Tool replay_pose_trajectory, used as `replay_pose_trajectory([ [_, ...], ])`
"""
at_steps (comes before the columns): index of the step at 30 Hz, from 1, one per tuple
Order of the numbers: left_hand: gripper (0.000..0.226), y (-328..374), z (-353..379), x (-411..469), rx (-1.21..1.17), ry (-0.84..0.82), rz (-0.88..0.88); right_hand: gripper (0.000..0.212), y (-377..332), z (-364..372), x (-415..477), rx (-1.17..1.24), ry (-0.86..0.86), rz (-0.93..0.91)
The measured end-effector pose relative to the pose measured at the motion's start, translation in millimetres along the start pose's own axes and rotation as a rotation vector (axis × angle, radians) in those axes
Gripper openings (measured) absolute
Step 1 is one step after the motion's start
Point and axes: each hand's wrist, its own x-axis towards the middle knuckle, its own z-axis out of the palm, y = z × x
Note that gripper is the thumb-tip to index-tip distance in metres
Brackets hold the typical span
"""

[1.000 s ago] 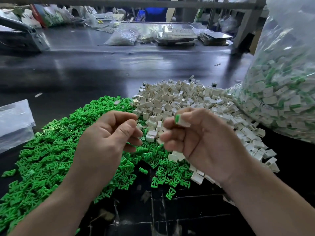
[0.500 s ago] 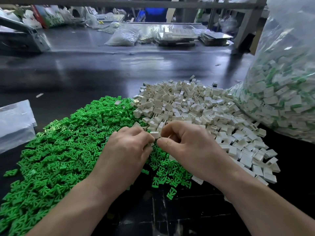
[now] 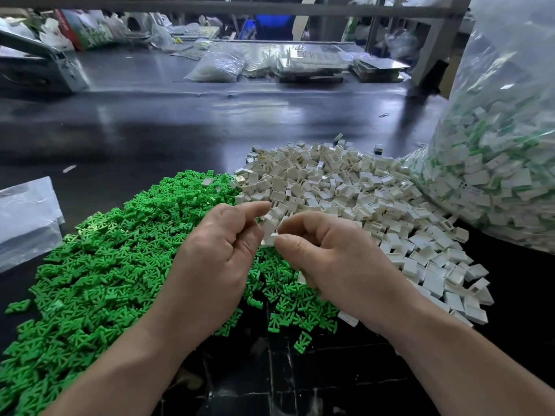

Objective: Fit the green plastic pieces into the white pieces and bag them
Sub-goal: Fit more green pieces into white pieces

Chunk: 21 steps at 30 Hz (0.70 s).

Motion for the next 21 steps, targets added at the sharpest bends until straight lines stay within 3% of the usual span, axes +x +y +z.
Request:
replay_pose_trajectory([
  [5, 0.024, 11, -3, -5, -0.173, -0.041, -0.027, 0.020, -8, 1, -2, 0.394, -0.156, 0.104],
  [9, 0.019, 10, -5, -7, -0.045, -0.052, 0.061, 0.025, -12, 0, -1, 0.680, -0.263, 0.222],
  [12, 0.027, 11, -6, -8, 0.073, -0.091, 0.180, 0.030, -11, -2, 0, 0.744, -0.285, 0.261],
  [21, 0.033, 6, -9, -5, 0.209, -0.111, 0.429, 0.020, -6, 0, 0, 0.818, -0.425, 0.299],
])
